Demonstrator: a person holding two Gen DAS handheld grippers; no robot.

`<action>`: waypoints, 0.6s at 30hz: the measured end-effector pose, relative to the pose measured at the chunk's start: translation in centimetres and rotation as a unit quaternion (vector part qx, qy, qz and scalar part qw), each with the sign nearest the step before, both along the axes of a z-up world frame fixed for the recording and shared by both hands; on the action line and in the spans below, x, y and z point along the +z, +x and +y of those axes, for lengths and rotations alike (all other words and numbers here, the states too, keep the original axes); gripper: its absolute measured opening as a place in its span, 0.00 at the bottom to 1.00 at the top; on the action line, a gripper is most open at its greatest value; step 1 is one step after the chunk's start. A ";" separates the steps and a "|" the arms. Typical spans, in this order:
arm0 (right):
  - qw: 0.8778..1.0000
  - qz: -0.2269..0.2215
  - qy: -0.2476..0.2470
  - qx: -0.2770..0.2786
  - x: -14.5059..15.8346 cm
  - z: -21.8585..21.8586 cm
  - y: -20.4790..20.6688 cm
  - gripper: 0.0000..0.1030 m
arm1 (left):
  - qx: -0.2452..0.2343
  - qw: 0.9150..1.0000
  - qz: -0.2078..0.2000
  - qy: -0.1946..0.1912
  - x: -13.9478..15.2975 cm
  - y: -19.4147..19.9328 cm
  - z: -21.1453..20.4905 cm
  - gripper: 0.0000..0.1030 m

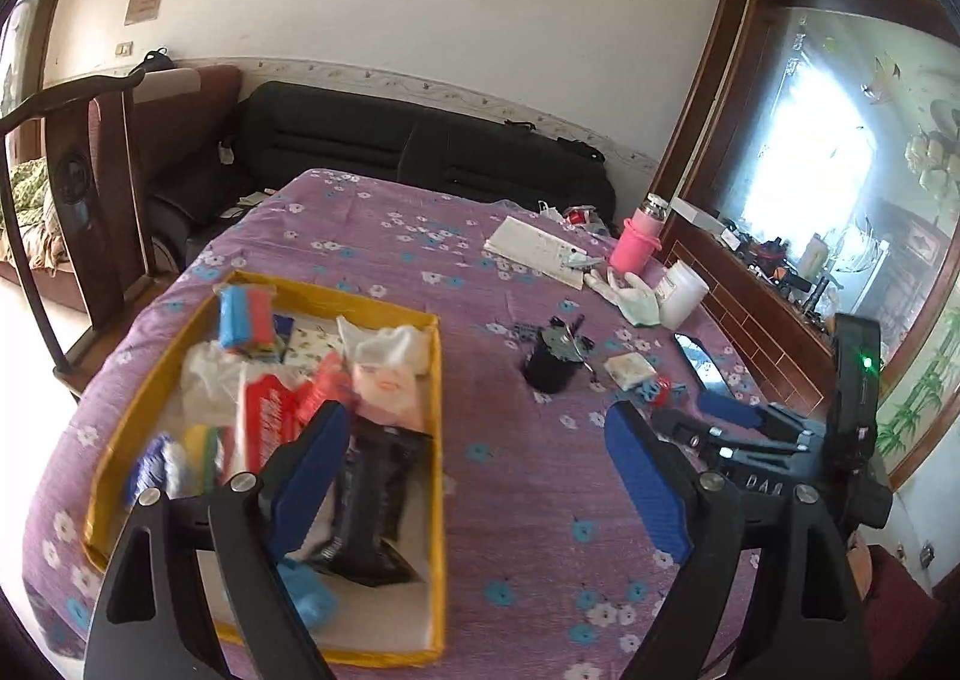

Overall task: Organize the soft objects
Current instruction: 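Carry the sponge bag and red plastic bag into the tray and open both tools, then move both tools back from the tray toward the remaining items on the table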

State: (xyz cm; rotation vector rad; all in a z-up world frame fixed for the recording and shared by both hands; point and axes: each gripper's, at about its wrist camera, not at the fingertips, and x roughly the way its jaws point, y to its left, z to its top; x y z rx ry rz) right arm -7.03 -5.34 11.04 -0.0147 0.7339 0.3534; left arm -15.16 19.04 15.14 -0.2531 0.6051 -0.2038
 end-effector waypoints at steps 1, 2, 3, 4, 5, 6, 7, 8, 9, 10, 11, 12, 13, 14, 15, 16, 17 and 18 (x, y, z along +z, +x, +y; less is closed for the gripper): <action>1.000 -0.002 -0.007 -0.014 -0.1 -1.0 -0.1 0.78 | 0.000 1.000 0.004 -0.002 -0.5 -0.2 -0.9 0.84; 1.000 -0.002 -0.015 -0.025 -0.2 -1.9 -0.2 0.79 | -0.004 1.000 0.011 -0.004 -1.1 -0.4 -1.8 0.84; 0.999 0.001 -0.024 -0.037 -0.5 -2.7 -0.1 0.79 | -0.007 1.000 0.020 -0.003 -1.8 -0.6 -2.6 0.84; 0.998 0.005 -0.035 -0.053 -0.9 -3.6 -0.1 0.79 | -0.010 1.000 0.029 -0.001 -2.4 -0.7 -3.2 0.84; 0.996 0.008 -0.047 -0.070 -1.4 -4.5 -0.1 0.79 | -0.014 0.999 0.037 0.001 -3.0 -1.0 -3.9 0.84; 0.993 0.011 -0.065 -0.095 -2.0 -5.6 -0.1 0.79 | -0.020 0.999 0.048 0.002 -3.9 -1.3 -4.7 0.84; 0.991 0.014 -0.076 -0.108 -2.4 -6.1 -0.2 0.79 | -0.027 0.998 0.057 0.000 -4.5 -1.5 -5.3 0.84; 0.989 0.017 -0.082 -0.121 -3.0 -6.9 -0.4 0.79 | -0.038 0.997 0.067 -0.004 -5.3 -1.6 -6.0 0.84; 0.989 0.023 -0.080 -0.126 -3.4 -7.4 -0.6 0.79 | -0.048 0.996 0.074 -0.005 -5.9 -1.7 -6.8 0.84; 0.989 0.031 -0.069 -0.130 -3.9 -8.1 -0.8 0.79 | -0.057 0.995 0.079 -0.003 -6.3 -1.8 -7.5 0.84; 0.990 0.037 -0.050 -0.130 -4.2 -8.6 -1.0 0.79 | -0.065 0.995 0.081 0.002 -6.7 -1.7 -8.1 0.84; 0.990 0.039 -0.031 -0.130 -4.5 -9.0 -1.0 0.79 | -0.070 0.994 0.081 0.008 -7.0 -1.8 -8.9 0.84; 0.991 0.041 -0.013 -0.129 -4.9 -9.4 -1.0 0.79 | -0.076 0.994 0.082 0.012 -7.1 -1.9 -9.7 0.84; 0.991 0.047 -0.003 -0.127 -5.5 -9.6 -1.0 0.79 | -0.084 0.993 0.081 0.013 -7.2 -2.0 -10.2 0.84; 0.991 0.054 0.003 -0.125 -6.1 -9.7 -1.0 0.79 | -0.092 0.993 0.078 0.016 -7.1 -2.1 -10.5 0.84; 0.990 0.064 0.005 -0.126 -7.0 -10.1 -1.1 0.79 | -0.097 0.992 0.074 0.025 -7.0 -2.3 -10.9 0.84; 0.989 0.070 0.008 -0.128 -7.5 -10.6 -1.1 0.79 | -0.100 0.992 0.070 0.035 -6.9 -2.3 -11.1 0.84; 0.989 0.075 0.014 -0.130 -7.8 -11.0 -1.0 0.79 | -0.104 0.991 0.064 0.050 -6.9 -2.3 -11.4 0.84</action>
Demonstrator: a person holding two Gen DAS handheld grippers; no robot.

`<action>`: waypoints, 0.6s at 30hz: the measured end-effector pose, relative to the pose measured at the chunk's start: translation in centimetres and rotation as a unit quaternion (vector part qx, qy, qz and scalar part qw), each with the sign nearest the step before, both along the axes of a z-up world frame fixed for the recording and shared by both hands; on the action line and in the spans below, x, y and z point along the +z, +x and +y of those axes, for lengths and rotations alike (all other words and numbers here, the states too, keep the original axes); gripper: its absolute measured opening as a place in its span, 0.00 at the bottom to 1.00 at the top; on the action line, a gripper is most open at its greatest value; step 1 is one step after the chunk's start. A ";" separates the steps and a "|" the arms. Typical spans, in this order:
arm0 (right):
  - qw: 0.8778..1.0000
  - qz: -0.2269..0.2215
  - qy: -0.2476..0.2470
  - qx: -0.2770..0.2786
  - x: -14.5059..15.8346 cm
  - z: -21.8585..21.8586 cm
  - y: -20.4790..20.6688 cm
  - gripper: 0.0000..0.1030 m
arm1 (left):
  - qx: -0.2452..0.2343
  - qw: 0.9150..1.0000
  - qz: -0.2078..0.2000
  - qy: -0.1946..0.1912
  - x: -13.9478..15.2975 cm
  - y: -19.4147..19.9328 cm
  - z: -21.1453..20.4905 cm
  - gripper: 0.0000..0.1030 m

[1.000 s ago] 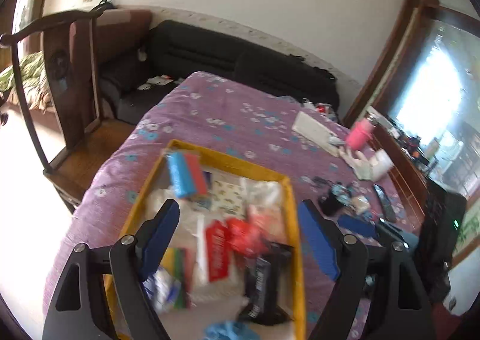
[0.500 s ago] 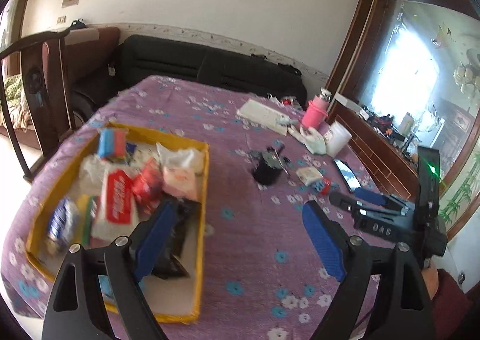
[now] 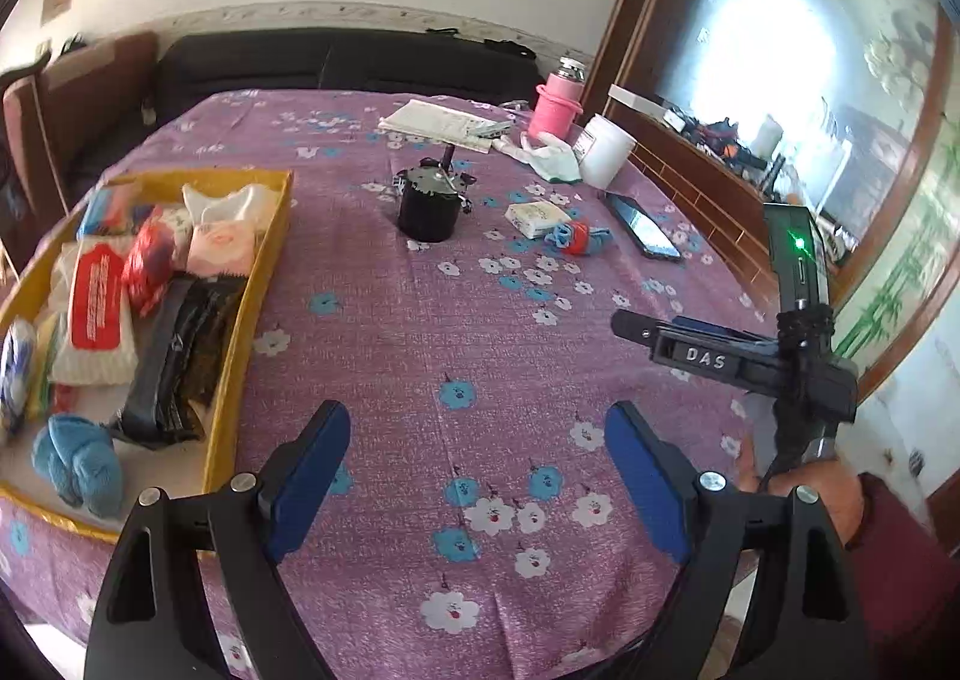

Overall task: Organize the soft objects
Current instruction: 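Move both tools back from the tray toward the remaining items on the table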

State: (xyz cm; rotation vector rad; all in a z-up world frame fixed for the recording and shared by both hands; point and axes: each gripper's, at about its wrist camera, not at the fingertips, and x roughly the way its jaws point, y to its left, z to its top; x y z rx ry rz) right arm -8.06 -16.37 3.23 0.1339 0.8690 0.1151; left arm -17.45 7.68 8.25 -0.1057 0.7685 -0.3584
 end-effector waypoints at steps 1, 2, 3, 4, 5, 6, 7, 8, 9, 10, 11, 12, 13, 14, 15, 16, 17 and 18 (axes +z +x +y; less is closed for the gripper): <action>1.000 0.004 0.009 -0.006 -0.2 -1.0 0.1 0.79 | -0.002 1.000 -0.002 0.008 -0.1 0.2 -0.1 0.84; 1.000 0.004 0.013 -0.012 -0.3 -1.6 0.0 0.79 | -0.003 1.000 0.001 0.011 -0.3 0.6 0.0 0.84; 1.000 0.003 0.016 -0.021 -0.3 -2.6 0.2 0.79 | -0.003 1.000 0.010 0.008 -0.7 1.4 0.1 0.84; 0.999 0.003 0.017 -0.028 -0.3 -3.3 0.4 0.79 | -0.004 1.000 0.022 0.003 -1.2 2.3 0.0 0.84; 0.999 0.006 0.019 -0.035 -0.3 -4.1 0.7 0.79 | -0.005 0.999 0.034 -0.002 -1.7 3.2 0.0 0.84; 0.999 0.011 0.021 -0.042 -0.3 -4.6 1.2 0.79 | -0.008 0.999 0.043 -0.007 -2.1 4.1 -0.1 0.84; 0.998 0.014 0.023 -0.051 -0.2 -5.3 1.8 0.79 | -0.010 0.999 0.047 -0.011 -2.5 4.9 -0.3 0.84; 0.998 0.016 0.024 -0.055 0.0 -5.6 2.2 0.79 | -0.013 0.999 0.050 -0.012 -2.9 5.5 -0.6 0.84; 0.998 0.017 0.025 -0.058 0.3 -5.8 2.8 0.79 | -0.015 0.998 0.053 -0.011 -3.4 6.4 -0.9 0.84; 0.998 0.017 0.023 -0.059 0.6 -5.9 3.5 0.79 | -0.016 0.998 0.056 -0.011 -3.8 7.1 -1.1 0.84; 0.998 0.017 0.018 -0.059 0.9 -5.8 4.2 0.79 | -0.018 0.998 0.059 -0.012 -4.2 7.6 -1.3 0.84; 0.998 0.016 0.013 -0.056 1.2 -5.7 5.0 0.79 | -0.021 0.998 0.063 -0.013 -4.7 8.3 -1.5 0.84; 0.999 0.016 0.006 -0.051 1.7 -5.2 6.1 0.79 | -0.021 0.997 0.069 -0.012 -5.1 8.9 -1.7 0.84; 0.999 0.017 0.003 -0.047 1.8 -4.9 6.9 0.79 | -0.022 0.997 0.073 -0.011 -5.5 9.5 -1.8 0.84; 0.999 0.021 0.000 -0.041 2.0 -4.5 8.0 0.79 | -0.021 0.997 0.079 -0.013 -6.0 10.1 -1.8 0.84; 0.999 0.025 -0.003 -0.034 2.1 -4.0 9.2 0.79 | -0.020 0.996 0.084 -0.015 -6.4 10.5 -1.7 0.84; 0.999 0.030 -0.004 -0.028 2.1 -3.6 10.5 0.79 | -0.018 0.995 0.097 -0.026 -6.7 10.9 -1.5 0.84; 0.999 0.036 -0.006 -0.023 2.0 -3.1 11.7 0.79 | -0.018 0.995 0.092 -0.037 -6.6 10.9 -1.2 0.84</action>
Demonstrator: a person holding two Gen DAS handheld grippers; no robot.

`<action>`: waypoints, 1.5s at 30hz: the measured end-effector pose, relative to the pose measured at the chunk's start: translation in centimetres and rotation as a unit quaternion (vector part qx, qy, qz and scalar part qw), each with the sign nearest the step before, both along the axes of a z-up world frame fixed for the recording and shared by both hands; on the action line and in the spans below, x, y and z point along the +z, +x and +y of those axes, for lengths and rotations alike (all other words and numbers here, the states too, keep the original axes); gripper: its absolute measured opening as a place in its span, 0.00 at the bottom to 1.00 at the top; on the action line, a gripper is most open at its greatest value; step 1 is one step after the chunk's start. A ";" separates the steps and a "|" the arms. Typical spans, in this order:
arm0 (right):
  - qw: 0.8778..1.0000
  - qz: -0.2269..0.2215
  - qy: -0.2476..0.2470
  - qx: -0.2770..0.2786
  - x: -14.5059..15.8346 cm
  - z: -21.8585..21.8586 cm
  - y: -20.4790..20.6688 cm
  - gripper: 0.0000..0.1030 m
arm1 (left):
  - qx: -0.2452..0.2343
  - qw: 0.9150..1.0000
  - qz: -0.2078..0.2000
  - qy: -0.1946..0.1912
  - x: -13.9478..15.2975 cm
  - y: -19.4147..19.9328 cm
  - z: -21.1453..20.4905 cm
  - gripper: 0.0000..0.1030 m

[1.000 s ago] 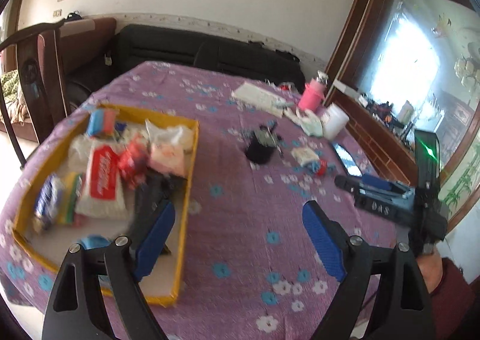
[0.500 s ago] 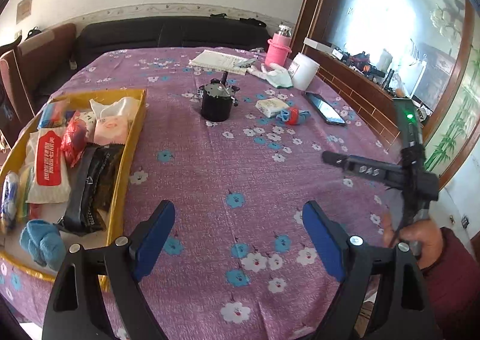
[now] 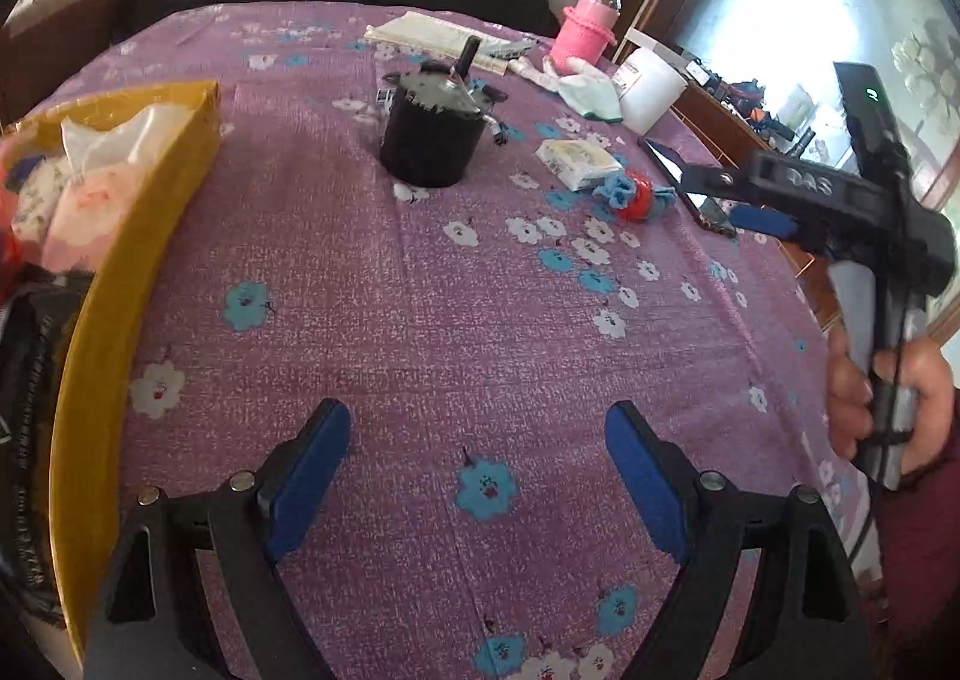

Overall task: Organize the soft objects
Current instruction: 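Move both tools back from the tray toward the remaining items on the table, then grasp the blue knitted cloth with red bag using the right tool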

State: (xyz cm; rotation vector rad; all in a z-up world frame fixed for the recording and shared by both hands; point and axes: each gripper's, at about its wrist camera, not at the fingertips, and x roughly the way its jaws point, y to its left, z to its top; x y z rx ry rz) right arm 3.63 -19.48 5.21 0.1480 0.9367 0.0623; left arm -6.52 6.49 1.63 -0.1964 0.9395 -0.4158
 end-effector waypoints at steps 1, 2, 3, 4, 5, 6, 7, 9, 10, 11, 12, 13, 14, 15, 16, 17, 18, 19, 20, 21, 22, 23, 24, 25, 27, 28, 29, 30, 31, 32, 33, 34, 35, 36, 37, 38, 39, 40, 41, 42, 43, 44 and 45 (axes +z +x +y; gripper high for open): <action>1.000 0.008 -0.003 0.004 -0.2 0.6 1.7 0.79 | -0.002 1.000 -0.001 -0.011 0.0 0.1 0.2 0.88; 1.000 0.012 -0.005 0.004 -0.3 1.0 2.6 0.79 | -0.001 1.000 0.005 -0.019 -0.2 0.2 0.4 0.89; 1.000 0.019 -0.009 0.004 -0.5 1.4 4.2 0.79 | -0.001 1.000 0.004 -0.030 -0.2 0.2 0.7 0.90; 1.000 0.025 -0.012 0.005 -0.7 1.7 5.3 0.79 | -0.002 0.999 0.004 -0.036 -0.2 0.1 0.8 0.91; 0.999 0.032 -0.015 0.004 -0.8 2.0 6.5 0.79 | -0.003 0.999 0.003 -0.039 -0.2 0.1 0.8 0.92; 0.999 0.039 -0.019 0.004 -1.0 2.3 7.7 0.79 | -0.004 0.999 0.002 -0.041 -0.2 0.0 0.8 0.92; 0.999 0.049 -0.023 0.004 -1.3 2.5 9.0 0.79 | -0.004 0.999 0.002 -0.041 -0.2 -0.1 0.8 0.93; 0.998 0.064 -0.026 0.004 -1.8 2.8 11.2 0.79 | -0.006 0.999 0.002 -0.042 -0.2 0.0 0.7 0.93; 0.997 0.071 -0.027 0.003 -2.1 2.9 12.2 0.78 | -0.007 0.999 0.002 -0.043 -0.3 0.0 0.7 0.93; 0.996 0.081 -0.027 0.005 -2.6 3.1 13.0 0.76 | -0.008 0.999 0.002 -0.044 -0.3 0.0 0.7 0.94; 0.995 0.092 -0.028 0.008 -3.1 3.4 13.7 0.70 | -0.008 0.999 0.002 -0.046 -0.2 0.1 0.7 0.94; 0.994 0.101 -0.031 0.013 -3.5 3.6 14.0 0.66 | -0.008 0.999 0.002 -0.048 -0.2 0.1 0.8 0.94; 0.993 0.111 -0.034 0.022 -4.0 4.0 14.1 0.55 | -0.008 0.999 0.003 -0.049 -0.3 0.2 0.7 0.94; 0.992 0.117 -0.037 0.031 -4.4 4.4 13.9 0.49 | -0.008 0.999 0.003 -0.050 -0.3 0.2 0.8 0.94; 0.991 0.118 -0.045 0.044 -4.5 5.0 13.5 0.49 | -0.008 0.999 0.003 -0.051 -0.3 0.2 0.8 0.94; 0.990 0.116 -0.056 0.061 -4.5 5.6 12.9 0.48 | -0.008 0.999 0.003 -0.051 -0.3 0.2 0.8 0.94; 0.988 0.119 -0.056 0.079 -4.4 6.2 12.2 0.46 | -0.008 0.999 0.003 -0.050 -0.2 0.2 0.7 0.94; 0.986 0.123 -0.049 0.103 -4.3 6.8 11.1 0.45 | -0.009 0.999 0.003 -0.050 -0.3 0.3 0.7 0.95; 0.983 0.128 -0.039 0.127 -4.2 7.5 9.9 0.45 | -0.009 0.999 0.003 -0.049 -0.3 0.3 0.7 0.95; 0.979 0.134 -0.030 0.151 -4.2 8.1 8.5 0.45 | -0.009 0.999 0.004 -0.049 -0.3 0.3 0.7 0.95; 0.973 0.143 -0.016 0.181 -4.1 8.9 6.9 0.45 | -0.009 0.999 0.004 -0.048 -0.3 0.3 0.7 0.95; 0.967 0.149 0.000 0.208 -4.0 9.3 5.5 0.45 | -0.009 0.999 0.004 -0.047 -0.3 0.3 0.6 0.95; 0.960 0.154 0.023 0.233 -3.6 9.6 4.0 0.45 | -0.009 0.999 0.004 -0.046 -0.3 0.3 0.6 0.95; 0.957 0.146 0.040 0.246 -2.9 9.4 2.8 0.45 | -0.010 0.999 0.003 -0.044 -0.3 0.3 0.5 0.95; 0.968 0.103 0.051 0.224 -0.5 7.4 1.0 0.50 | -0.010 0.999 0.003 -0.042 -0.3 0.2 0.5 0.95; 0.974 0.085 0.049 0.202 0.2 6.2 0.7 0.56 | -0.010 0.999 0.003 -0.041 -0.3 0.2 0.4 0.95; 0.984 0.061 0.037 0.164 0.9 4.5 0.5 0.71 | -0.010 0.999 0.003 -0.040 -0.3 0.2 0.4 0.95; 0.993 0.039 0.022 0.113 1.5 2.4 0.5 0.81 | -0.010 0.999 0.003 -0.039 -0.3 0.2 0.3 0.95; 0.996 0.034 0.018 0.079 1.5 0.8 0.6 0.82 | -0.010 0.999 0.003 -0.038 -0.3 0.2 0.3 0.95; 0.998 0.039 0.026 0.047 1.3 -1.0 1.0 0.82 | -0.010 0.999 0.003 -0.036 -0.3 0.3 0.2 0.95; 0.998 0.045 0.046 0.016 0.7 -2.9 1.5 0.82 | -0.010 0.999 0.003 -0.034 -0.3 0.3 0.2 0.95; 0.997 0.046 0.056 0.002 0.3 -3.7 1.7 0.82 | -0.010 0.999 0.003 -0.032 -0.3 0.3 0.1 0.95; 0.997 0.049 0.067 -0.008 -0.4 -4.5 2.2 0.82 | -0.010 1.000 0.002 -0.029 -0.3 0.3 0.0 0.95; 0.996 0.054 0.069 -0.011 -0.8 -4.4 2.7 0.82 | -0.010 1.000 0.002 -0.025 -0.3 0.3 -0.1 0.95; 0.996 0.060 0.070 -0.016 -1.5 -4.4 3.1 0.82 | -0.011 1.000 0.002 -0.021 -0.3 0.2 -0.2 0.96; 0.995 0.063 0.071 -0.019 -2.0 -4.2 3.5 0.82 | -0.011 1.000 0.001 -0.018 -0.3 0.1 -0.2 0.96; 0.995 0.064 0.072 -0.017 -2.4 -3.6 3.9 0.82 | -0.011 1.000 0.001 -0.013 -0.3 0.1 -0.3 0.96; 0.995 0.066 0.073 -0.015 -2.8 -3.1 4.2 0.82 | -0.012 1.000 0.001 -0.010 -0.3 0.1 -0.4 0.96; 0.995 0.067 0.072 -0.015 -3.1 -2.7 4.5 0.82 | -0.012 1.000 0.001 -0.006 -0.3 0.1 -0.5 0.96; 0.995 0.067 0.074 -0.016 -3.3 -2.2 4.8 0.82 | -0.012 1.000 0.000 -0.002 -0.3 0.0 -0.6 0.96; 0.995 0.067 0.074 -0.015 -3.4 -1.7 5.3 0.82 | -0.012 1.000 0.000 0.001 -0.3 0.1 -0.7 0.96; 0.995 0.066 0.074 -0.014 -3.4 -1.3 5.3 0.81 | -0.012 1.000 0.000 0.006 -0.3 0.0 -0.8 0.96; 0.995 0.065 0.070 -0.012 -3.6 -0.9 5.5 0.80 | -0.013 1.000 0.000 0.012 -0.4 0.0 -0.9 0.96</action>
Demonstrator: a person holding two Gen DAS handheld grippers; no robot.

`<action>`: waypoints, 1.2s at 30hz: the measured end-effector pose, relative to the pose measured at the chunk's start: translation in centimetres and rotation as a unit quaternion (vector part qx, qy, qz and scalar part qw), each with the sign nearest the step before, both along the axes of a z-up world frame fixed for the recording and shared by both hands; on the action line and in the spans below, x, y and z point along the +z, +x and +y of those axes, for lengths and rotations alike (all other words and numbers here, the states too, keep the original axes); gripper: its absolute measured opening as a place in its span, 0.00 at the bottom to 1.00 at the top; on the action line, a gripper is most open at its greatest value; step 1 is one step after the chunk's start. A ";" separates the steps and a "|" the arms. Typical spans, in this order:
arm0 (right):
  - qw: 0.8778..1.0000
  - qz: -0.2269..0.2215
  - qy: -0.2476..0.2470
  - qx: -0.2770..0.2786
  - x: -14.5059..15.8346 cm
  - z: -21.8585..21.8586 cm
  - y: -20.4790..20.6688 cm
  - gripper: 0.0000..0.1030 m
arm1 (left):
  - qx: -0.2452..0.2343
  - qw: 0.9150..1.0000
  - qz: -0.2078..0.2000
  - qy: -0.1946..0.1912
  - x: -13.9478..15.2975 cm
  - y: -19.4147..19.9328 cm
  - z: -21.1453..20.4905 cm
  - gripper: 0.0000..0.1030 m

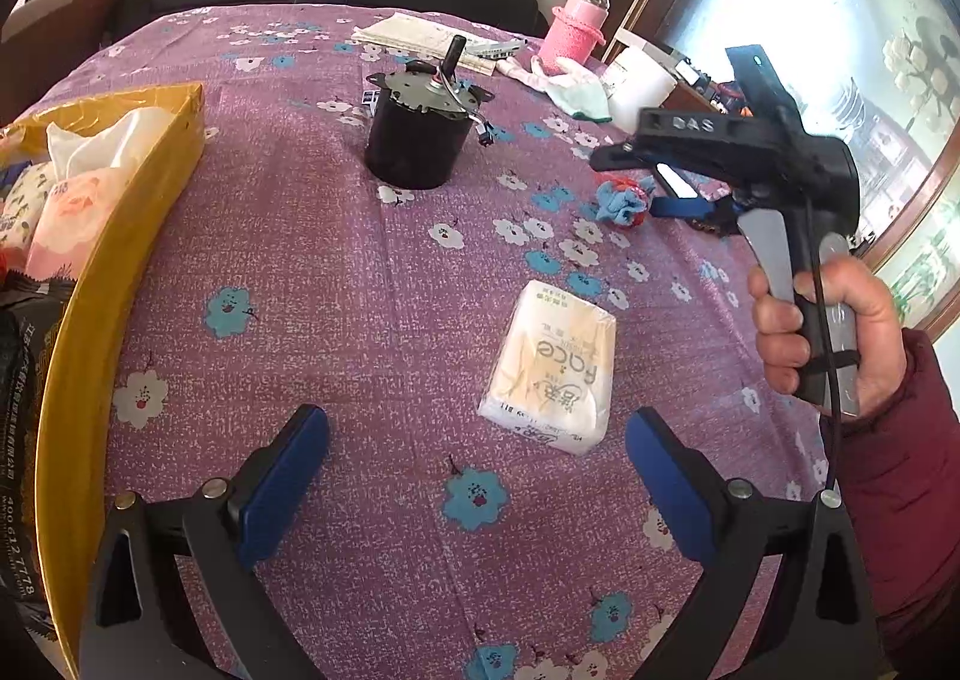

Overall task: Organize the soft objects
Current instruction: 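Grasp the blue knitted cloth with red bag using the right tool, then approach and grasp the white Face tissue pack with the left tool while the right tool holds the cloth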

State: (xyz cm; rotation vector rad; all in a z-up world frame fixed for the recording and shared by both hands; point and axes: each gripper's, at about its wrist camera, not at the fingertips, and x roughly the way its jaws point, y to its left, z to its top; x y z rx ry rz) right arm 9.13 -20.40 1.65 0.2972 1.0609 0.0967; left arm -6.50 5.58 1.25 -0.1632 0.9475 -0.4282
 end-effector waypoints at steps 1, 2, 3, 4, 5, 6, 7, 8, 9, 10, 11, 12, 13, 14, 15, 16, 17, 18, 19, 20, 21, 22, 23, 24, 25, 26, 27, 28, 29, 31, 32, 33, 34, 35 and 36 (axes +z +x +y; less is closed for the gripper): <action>1.000 0.000 -0.006 0.002 -0.1 0.5 0.1 0.79 | 0.000 1.000 0.000 0.006 0.0 0.0 -0.1 0.96; 1.000 0.001 -0.014 0.003 -0.3 0.9 0.1 0.73 | -0.001 1.000 0.000 0.014 0.0 0.0 -0.3 0.96; 1.000 0.004 -0.021 0.005 -0.5 1.2 0.2 0.62 | -0.002 1.000 -0.001 0.026 -0.1 0.0 -0.6 0.96; 1.000 0.008 -0.025 0.008 -0.7 1.4 0.2 0.55 | -0.003 0.999 -0.001 0.037 -0.1 0.0 -0.9 0.96; 1.000 0.012 -0.026 0.008 -1.0 1.3 0.2 0.48 | -0.004 0.999 -0.001 0.050 -0.1 -0.1 -1.2 0.96; 1.000 0.009 -0.023 0.007 -0.9 1.2 0.0 0.47 | -0.005 0.998 -0.001 0.059 -0.2 -0.1 -1.4 0.96; 1.000 0.011 -0.017 0.006 -0.9 0.9 -0.2 0.46 | -0.005 0.998 -0.001 0.065 -0.2 -0.1 -1.6 0.96; 1.000 0.012 -0.012 0.004 -1.0 0.6 -0.3 0.46 | -0.006 0.998 -0.001 0.070 -0.3 -0.1 -1.7 0.97; 1.000 0.013 -0.010 0.004 -0.9 0.5 -0.5 0.45 | -0.006 0.997 -0.001 0.075 -0.3 -0.1 -1.7 0.97; 1.000 0.014 -0.011 0.004 -0.9 0.3 -0.8 0.45 | -0.006 0.997 -0.001 0.078 -0.3 0.0 -1.8 0.97; 1.000 0.015 -0.012 0.005 -0.9 0.2 -1.1 0.45 | -0.007 0.997 -0.001 0.081 -0.3 0.0 -1.8 0.97; 1.000 0.016 -0.012 0.006 -0.9 0.0 -1.5 0.45 | -0.007 0.997 -0.001 0.083 -0.4 0.0 -1.8 0.97; 1.000 0.017 -0.012 0.007 -0.9 -0.1 -1.9 0.45 | -0.007 0.996 -0.001 0.085 -0.4 0.0 -1.8 0.97; 1.000 0.017 -0.013 0.009 -0.9 -0.3 -2.3 0.45 | -0.006 0.996 -0.001 0.086 -0.4 0.0 -1.8 0.97; 1.000 0.018 -0.014 0.012 -0.9 -0.3 -2.8 0.45 | -0.006 0.996 -0.001 0.086 -0.4 0.0 -1.8 0.97; 1.000 0.018 -0.018 0.015 -0.9 -0.3 -3.2 0.45 | -0.005 0.996 -0.001 0.086 -0.4 0.1 -1.9 0.97; 0.999 0.018 -0.022 0.017 -0.9 -0.3 -3.6 0.45 | -0.005 0.996 -0.001 0.086 -0.4 0.1 -1.8 0.97; 0.999 0.018 -0.027 0.020 -0.9 -0.3 -4.1 0.45 | -0.004 0.996 -0.001 0.086 -0.4 0.0 -1.9 0.97; 0.999 0.018 -0.030 0.023 -0.8 -0.2 -4.6 0.45 | -0.003 0.996 -0.001 0.086 -0.4 0.0 -1.9 0.97; 0.999 0.017 -0.034 0.026 -0.8 -0.2 -5.1 0.45 | -0.003 0.996 -0.001 0.087 -0.4 0.0 -1.9 0.97; 0.999 0.017 -0.037 0.028 -0.8 -0.2 -5.6 0.46 | -0.002 0.996 -0.001 0.088 -0.4 -0.1 -1.9 0.97; 0.999 0.017 -0.040 0.032 -0.8 -0.2 -6.2 0.46 | -0.001 0.996 -0.001 0.089 -0.5 -0.1 -1.9 0.97; 0.998 0.018 -0.041 0.033 -0.8 -0.2 -6.5 0.46 | 0.000 0.996 -0.001 0.090 -0.5 -0.1 -1.9 0.97; 0.998 0.019 -0.042 0.034 -0.8 -0.2 -6.9 0.46 | 0.001 0.996 -0.001 0.092 -0.5 -0.2 -1.9 0.97; 0.998 0.020 -0.042 0.037 -0.8 -0.2 -7.3 0.46 | 0.001 0.996 -0.001 0.094 -0.5 -0.2 -2.0 0.97; 0.998 0.020 -0.043 0.038 -0.8 -0.2 -7.7 0.46 | 0.001 0.995 -0.001 0.096 -0.5 -0.2 -2.0 0.97; 0.998 0.021 -0.043 0.039 -0.7 -0.2 -8.1 0.46 | 0.001 0.995 -0.001 0.098 -0.5 -0.3 -2.1 0.97; 0.998 0.022 -0.042 0.040 -0.7 -0.3 -8.5 0.46 | 0.002 0.995 -0.001 0.100 -0.5 -0.3 -2.1 0.97; 0.998 0.022 -0.042 0.041 -0.7 -0.3 -8.8 0.46 | 0.002 0.995 -0.001 0.101 -0.6 -0.3 -2.1 0.97; 0.998 0.022 -0.041 0.042 -0.8 -0.3 -9.5 0.46 | 0.003 0.995 -0.001 0.103 -0.6 -0.4 -2.1 0.97; 0.998 0.022 -0.041 0.043 -0.8 -0.3 -9.9 0.46 | 0.003 0.994 -0.001 0.105 -0.6 -0.4 -2.1 0.97; 0.998 0.022 -0.042 0.043 -0.8 -0.3 -10.3 0.46 | 0.003 0.994 -0.001 0.106 -0.6 -0.4 -2.2 0.97; 0.998 0.021 -0.043 0.044 -0.7 -0.3 -10.7 0.46 | 0.003 0.994 -0.001 0.108 -0.6 -0.4 -2.2 0.97; 0.998 0.021 -0.044 0.046 -0.7 -0.2 -11.1 0.46 | 0.003 0.994 -0.001 0.109 -0.6 -0.4 -2.2 0.97; 0.998 0.021 -0.045 0.046 -0.7 -0.2 -11.4 0.46 | 0.003 0.994 -0.001 0.112 -0.6 -0.5 -2.3 0.97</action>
